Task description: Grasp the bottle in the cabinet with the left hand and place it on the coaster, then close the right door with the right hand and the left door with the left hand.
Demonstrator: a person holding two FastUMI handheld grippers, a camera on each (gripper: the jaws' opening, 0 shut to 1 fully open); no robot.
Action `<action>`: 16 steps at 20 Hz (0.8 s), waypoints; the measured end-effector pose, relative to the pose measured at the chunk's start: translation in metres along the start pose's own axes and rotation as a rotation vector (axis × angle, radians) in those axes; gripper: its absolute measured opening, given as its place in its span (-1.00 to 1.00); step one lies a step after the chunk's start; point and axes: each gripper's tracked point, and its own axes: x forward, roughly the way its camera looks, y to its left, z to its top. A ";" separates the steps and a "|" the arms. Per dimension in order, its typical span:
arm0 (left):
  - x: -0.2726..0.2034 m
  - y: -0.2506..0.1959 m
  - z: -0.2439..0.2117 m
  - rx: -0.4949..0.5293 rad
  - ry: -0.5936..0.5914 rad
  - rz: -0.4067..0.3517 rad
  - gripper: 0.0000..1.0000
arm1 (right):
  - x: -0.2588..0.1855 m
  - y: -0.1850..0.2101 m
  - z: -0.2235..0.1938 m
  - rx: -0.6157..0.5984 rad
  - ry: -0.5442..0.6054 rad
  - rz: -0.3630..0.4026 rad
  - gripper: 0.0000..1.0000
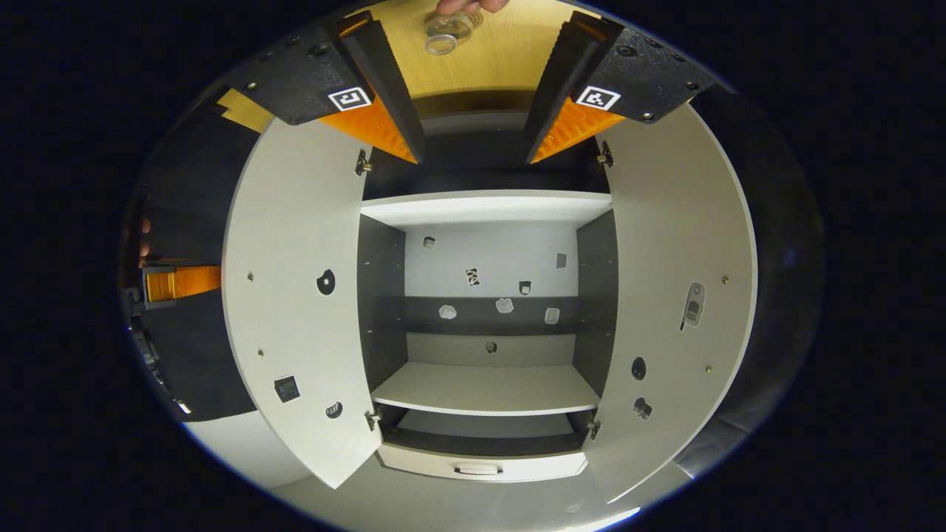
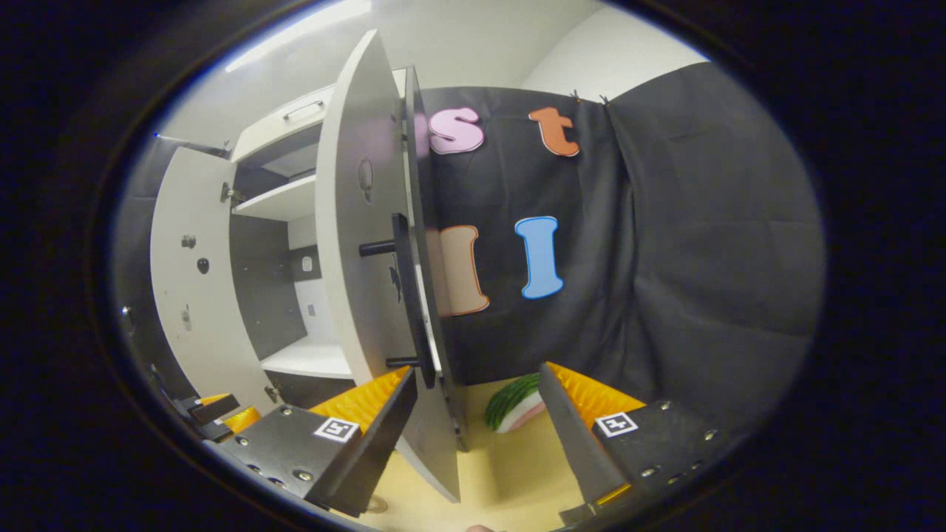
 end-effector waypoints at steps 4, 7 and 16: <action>-0.001 0.015 -0.006 0.002 0.026 0.041 0.70 | 0.011 0.009 0.005 -0.041 0.003 0.043 1.00; -0.004 0.024 -0.010 0.002 0.039 0.061 0.70 | 0.010 0.014 0.005 -0.059 0.012 0.070 0.90; -0.005 0.038 -0.012 -0.009 0.053 0.081 0.71 | 0.012 0.049 0.003 -0.086 -0.001 0.149 0.97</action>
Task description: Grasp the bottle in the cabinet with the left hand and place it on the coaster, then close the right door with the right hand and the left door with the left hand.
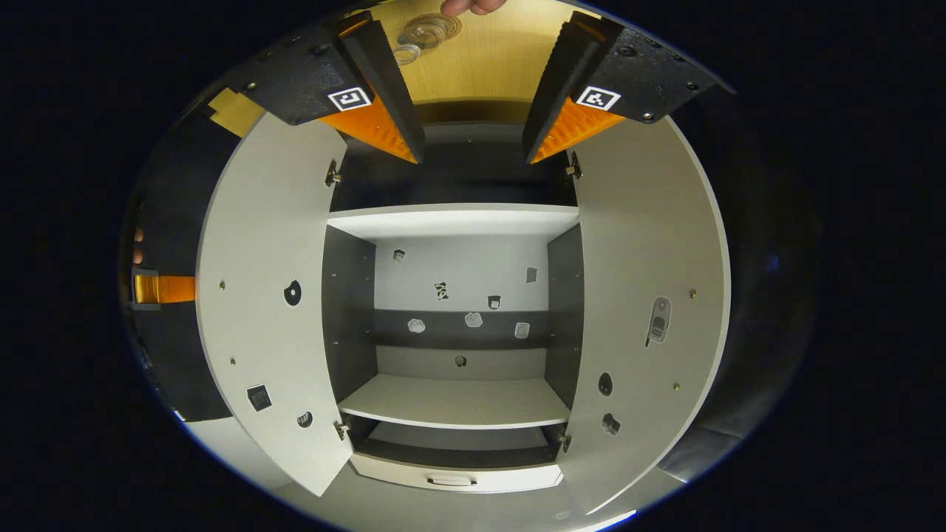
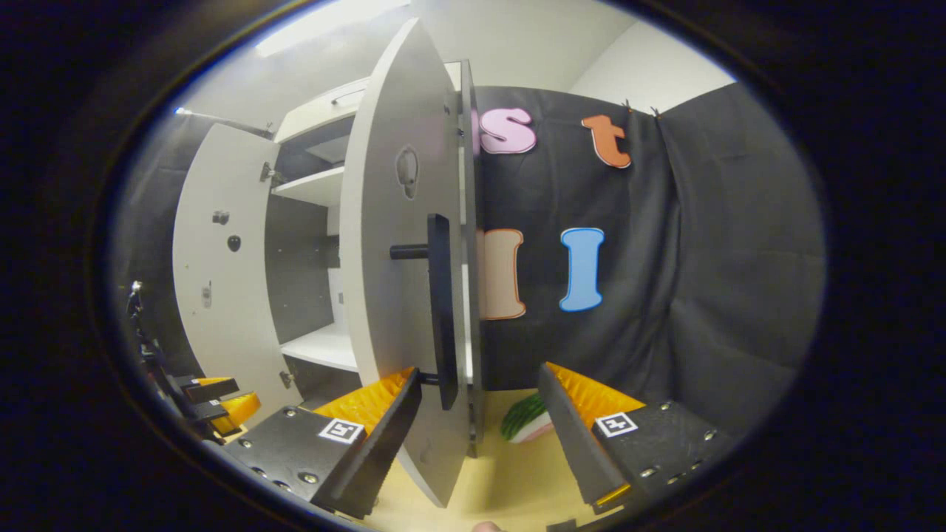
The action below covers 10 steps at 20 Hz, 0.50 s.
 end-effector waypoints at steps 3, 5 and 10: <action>0.001 0.008 -0.004 0.005 0.014 0.010 0.70 | 0.007 0.025 -0.001 0.007 0.001 0.053 0.97; 0.002 0.012 -0.007 0.001 0.024 0.016 0.70 | 0.014 0.040 -0.003 0.014 0.008 0.078 0.97; -0.003 0.034 -0.006 -0.002 0.026 0.043 0.71 | 0.028 0.072 -0.006 0.038 0.015 0.126 0.97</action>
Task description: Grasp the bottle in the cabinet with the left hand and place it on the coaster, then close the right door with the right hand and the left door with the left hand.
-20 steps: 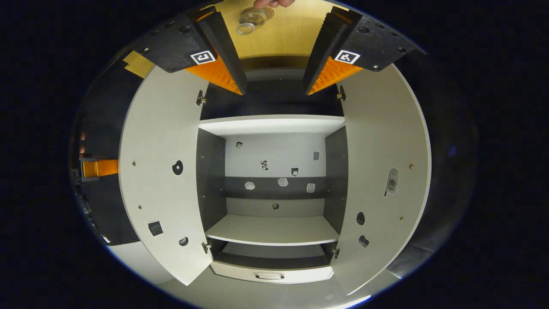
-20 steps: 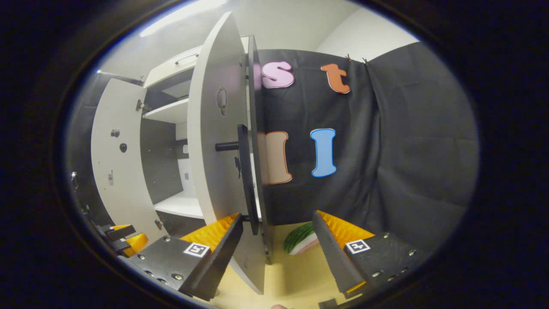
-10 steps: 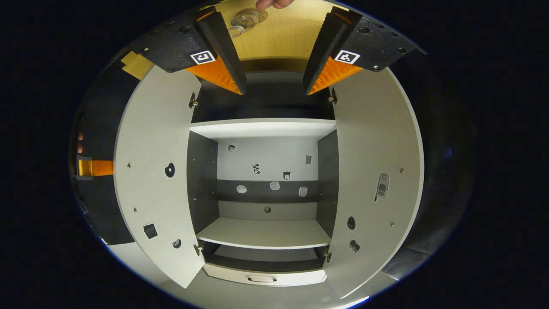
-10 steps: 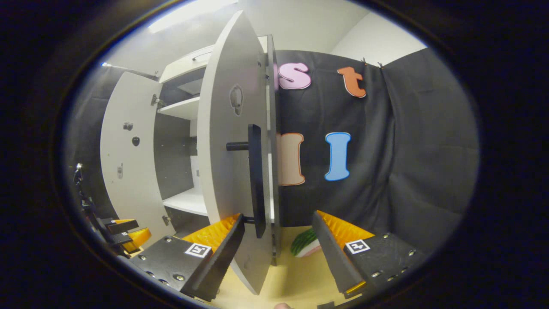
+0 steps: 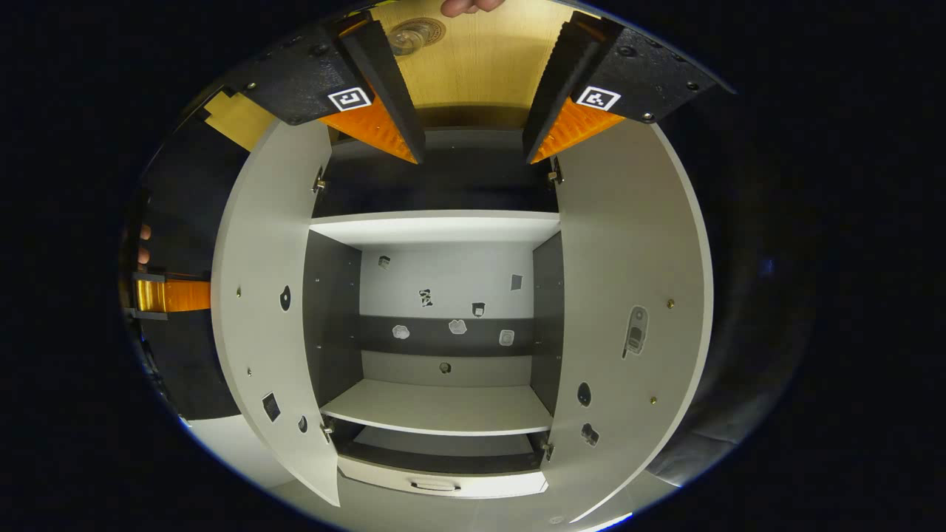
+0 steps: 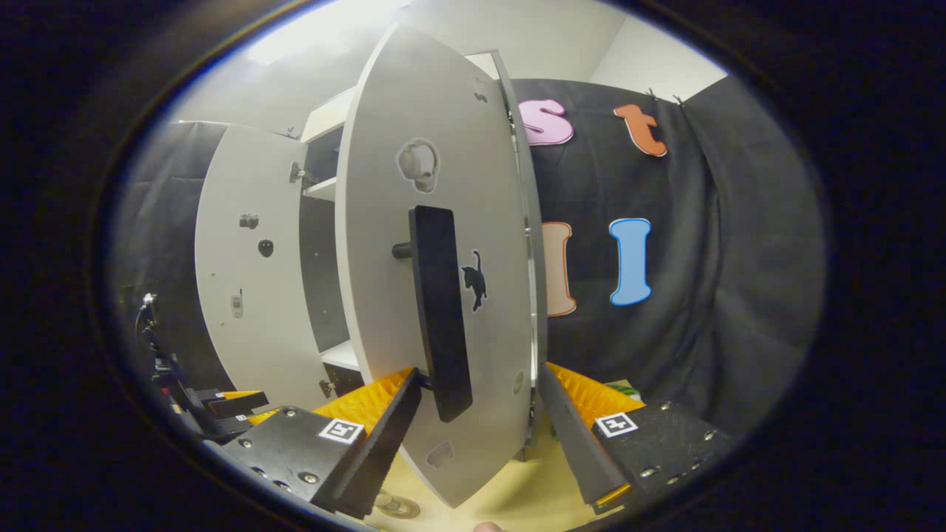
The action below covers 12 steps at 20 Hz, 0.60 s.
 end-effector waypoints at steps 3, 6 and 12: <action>-0.001 0.019 0.003 -0.007 -0.002 0.027 0.72 | 0.015 0.017 -0.002 0.006 0.000 0.021 0.97; -0.003 0.038 0.004 -0.023 0.000 0.052 0.71 | 0.037 0.043 -0.004 -0.003 -0.008 0.022 1.00; -0.019 0.074 0.008 -0.071 0.000 0.099 0.71 | 0.086 0.081 -0.005 -0.023 -0.023 0.017 1.00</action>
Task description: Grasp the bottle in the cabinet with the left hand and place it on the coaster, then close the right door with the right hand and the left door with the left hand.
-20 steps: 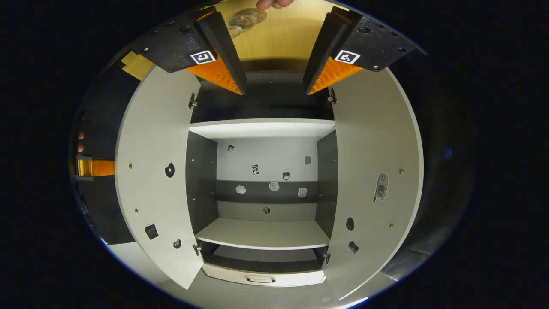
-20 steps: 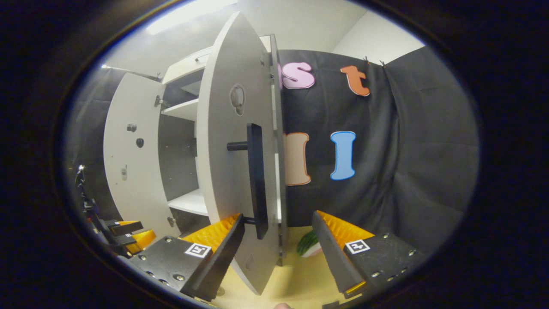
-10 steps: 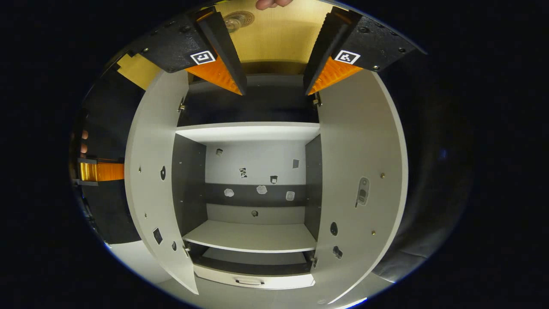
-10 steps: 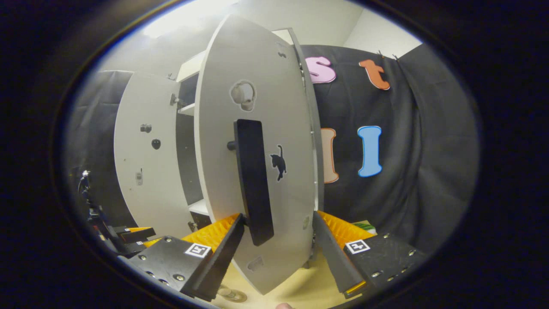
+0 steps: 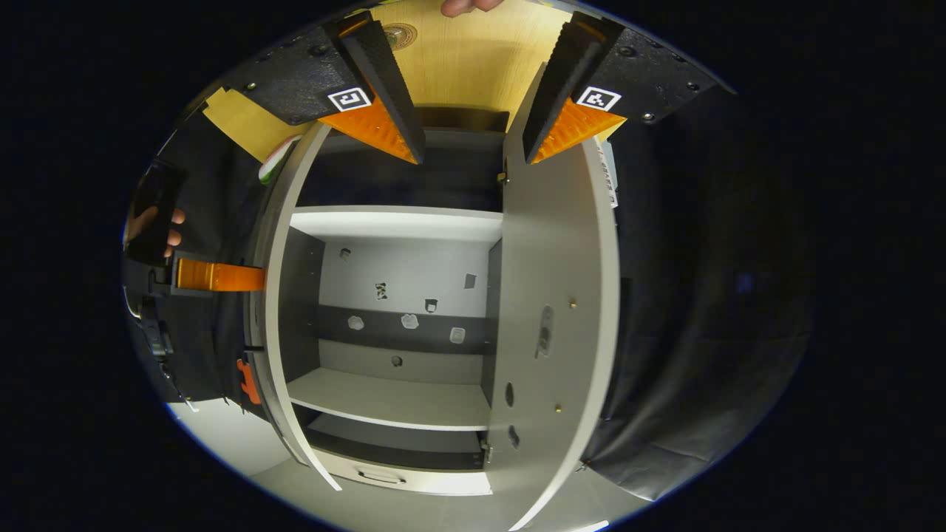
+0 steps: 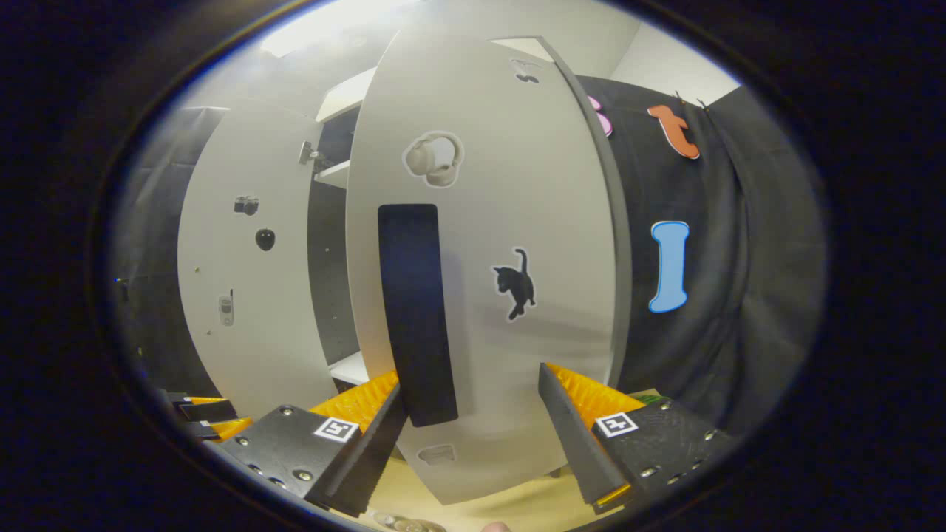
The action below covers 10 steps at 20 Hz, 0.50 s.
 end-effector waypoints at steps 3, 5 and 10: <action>-0.004 0.024 0.003 0.030 -0.009 0.027 0.72 | 0.018 0.009 0.000 -0.002 -0.024 -0.015 0.94; -0.008 0.035 0.009 0.045 -0.024 0.037 0.72 | 0.030 0.015 0.000 -0.009 -0.032 -0.015 1.00; -0.016 0.068 0.023 0.036 -0.050 0.071 0.72 | 0.064 0.028 0.001 -0.021 -0.042 -0.035 1.00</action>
